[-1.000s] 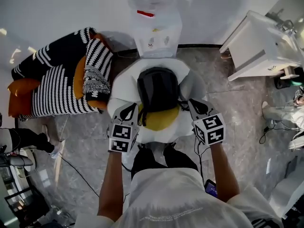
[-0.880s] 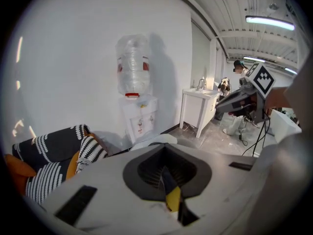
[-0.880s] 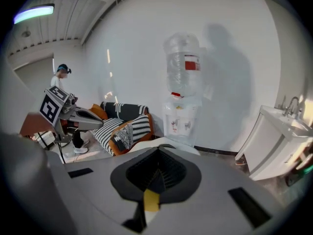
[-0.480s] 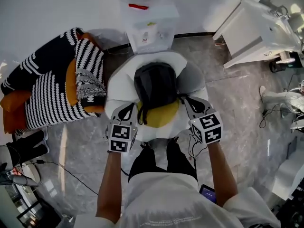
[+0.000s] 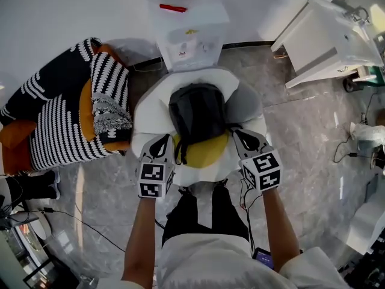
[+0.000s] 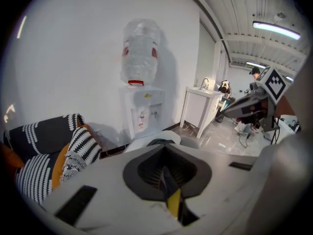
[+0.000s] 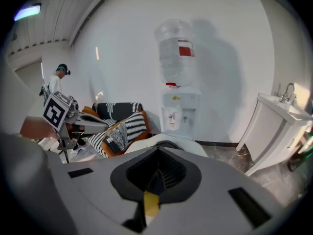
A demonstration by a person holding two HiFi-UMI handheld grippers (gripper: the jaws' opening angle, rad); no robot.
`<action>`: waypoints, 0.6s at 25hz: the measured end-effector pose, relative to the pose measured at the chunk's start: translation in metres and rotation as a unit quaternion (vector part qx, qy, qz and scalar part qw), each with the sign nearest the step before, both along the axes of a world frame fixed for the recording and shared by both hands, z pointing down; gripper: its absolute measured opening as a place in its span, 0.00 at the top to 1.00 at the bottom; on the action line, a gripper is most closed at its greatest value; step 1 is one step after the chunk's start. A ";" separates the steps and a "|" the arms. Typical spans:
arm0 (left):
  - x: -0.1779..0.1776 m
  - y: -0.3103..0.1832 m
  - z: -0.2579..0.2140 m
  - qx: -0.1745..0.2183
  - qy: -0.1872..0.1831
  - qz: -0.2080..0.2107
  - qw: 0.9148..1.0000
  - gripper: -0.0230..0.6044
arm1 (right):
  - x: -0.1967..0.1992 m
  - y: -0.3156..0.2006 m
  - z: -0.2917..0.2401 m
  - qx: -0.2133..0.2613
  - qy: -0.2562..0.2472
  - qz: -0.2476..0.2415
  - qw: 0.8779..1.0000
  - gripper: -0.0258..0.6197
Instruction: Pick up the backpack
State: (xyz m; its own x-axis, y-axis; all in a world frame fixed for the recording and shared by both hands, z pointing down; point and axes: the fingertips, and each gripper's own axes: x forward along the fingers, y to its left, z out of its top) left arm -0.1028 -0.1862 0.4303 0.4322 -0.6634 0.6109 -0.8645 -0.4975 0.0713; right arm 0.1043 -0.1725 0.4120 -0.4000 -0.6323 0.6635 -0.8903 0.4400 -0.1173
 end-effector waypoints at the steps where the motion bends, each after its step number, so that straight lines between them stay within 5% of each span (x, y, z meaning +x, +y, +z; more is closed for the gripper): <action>1: 0.000 -0.002 0.004 -0.004 -0.002 -0.002 1.000 0.94 | 0.002 -0.002 0.003 0.001 -0.002 0.004 1.000 0.96; 15: 0.012 -0.022 0.045 -0.025 0.004 -0.022 0.999 0.93 | 0.011 -0.022 0.058 -0.005 -0.024 0.031 0.999 0.96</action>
